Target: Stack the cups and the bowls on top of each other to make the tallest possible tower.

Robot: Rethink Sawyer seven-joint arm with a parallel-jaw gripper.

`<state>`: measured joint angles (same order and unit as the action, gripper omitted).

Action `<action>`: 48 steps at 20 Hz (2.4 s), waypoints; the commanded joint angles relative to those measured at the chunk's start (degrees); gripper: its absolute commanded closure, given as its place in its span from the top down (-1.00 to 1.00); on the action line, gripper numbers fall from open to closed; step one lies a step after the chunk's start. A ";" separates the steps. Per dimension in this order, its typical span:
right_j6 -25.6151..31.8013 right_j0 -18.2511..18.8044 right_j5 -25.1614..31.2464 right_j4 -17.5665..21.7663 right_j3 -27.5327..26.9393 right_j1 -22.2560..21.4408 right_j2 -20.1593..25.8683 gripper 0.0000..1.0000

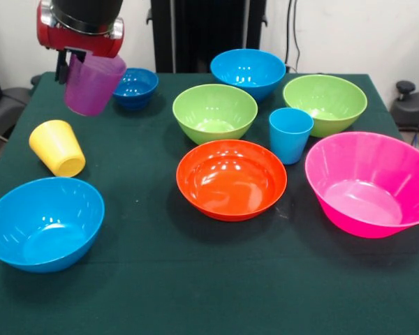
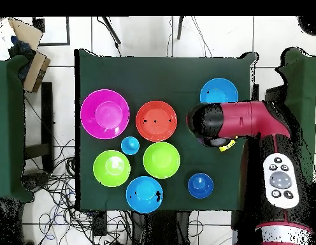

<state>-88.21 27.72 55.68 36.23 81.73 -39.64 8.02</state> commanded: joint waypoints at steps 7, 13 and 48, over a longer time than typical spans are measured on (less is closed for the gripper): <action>7.11 9.60 -7.40 -8.38 9.93 -2.54 10.67 -1.00; 4.40 7.54 -8.16 -6.23 10.14 -2.74 9.70 -1.00; -6.10 -6.08 -10.17 -2.23 8.60 -0.83 0.50 -1.00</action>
<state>-88.23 24.59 50.11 29.93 87.86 -42.39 9.34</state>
